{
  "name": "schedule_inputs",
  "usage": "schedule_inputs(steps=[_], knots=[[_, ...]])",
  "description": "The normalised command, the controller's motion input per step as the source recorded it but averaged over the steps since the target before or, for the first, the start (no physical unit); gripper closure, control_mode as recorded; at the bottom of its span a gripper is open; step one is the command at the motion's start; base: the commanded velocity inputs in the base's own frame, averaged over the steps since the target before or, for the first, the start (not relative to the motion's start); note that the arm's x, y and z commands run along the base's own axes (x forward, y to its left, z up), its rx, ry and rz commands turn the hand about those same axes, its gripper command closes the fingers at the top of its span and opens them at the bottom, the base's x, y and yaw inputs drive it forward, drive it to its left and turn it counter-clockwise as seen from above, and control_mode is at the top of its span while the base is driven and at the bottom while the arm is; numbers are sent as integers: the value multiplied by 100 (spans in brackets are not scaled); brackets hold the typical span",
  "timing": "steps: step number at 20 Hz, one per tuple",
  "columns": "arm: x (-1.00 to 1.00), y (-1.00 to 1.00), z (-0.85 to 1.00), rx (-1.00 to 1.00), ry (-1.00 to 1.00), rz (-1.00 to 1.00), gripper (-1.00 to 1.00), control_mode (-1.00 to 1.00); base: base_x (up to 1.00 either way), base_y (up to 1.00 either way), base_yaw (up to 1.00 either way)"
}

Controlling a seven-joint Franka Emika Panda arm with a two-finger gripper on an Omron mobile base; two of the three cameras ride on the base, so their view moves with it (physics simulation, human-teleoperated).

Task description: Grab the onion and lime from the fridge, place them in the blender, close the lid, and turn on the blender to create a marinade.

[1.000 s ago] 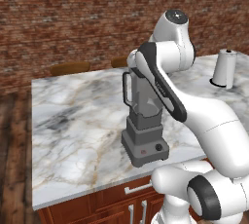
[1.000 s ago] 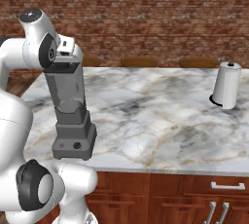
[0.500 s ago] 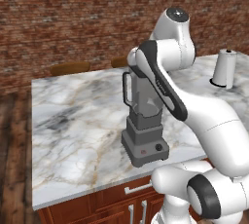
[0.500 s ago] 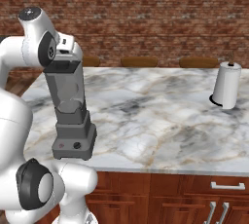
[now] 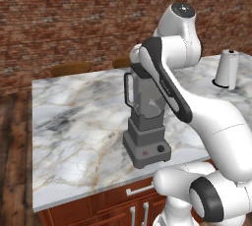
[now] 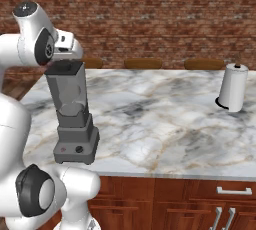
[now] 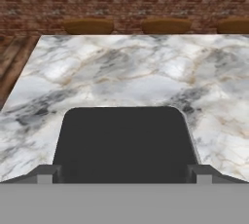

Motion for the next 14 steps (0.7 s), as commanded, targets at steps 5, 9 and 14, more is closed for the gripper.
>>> schedule_inputs(steps=[5,9,14], knots=[[-60,0,0,0,0,0,-100,-100,0,0,0],[-82,0,0,0,0,0,-100,-100,0,0,0],[-92,0,-3,0,0,0,-100,-100,0,0,0]])
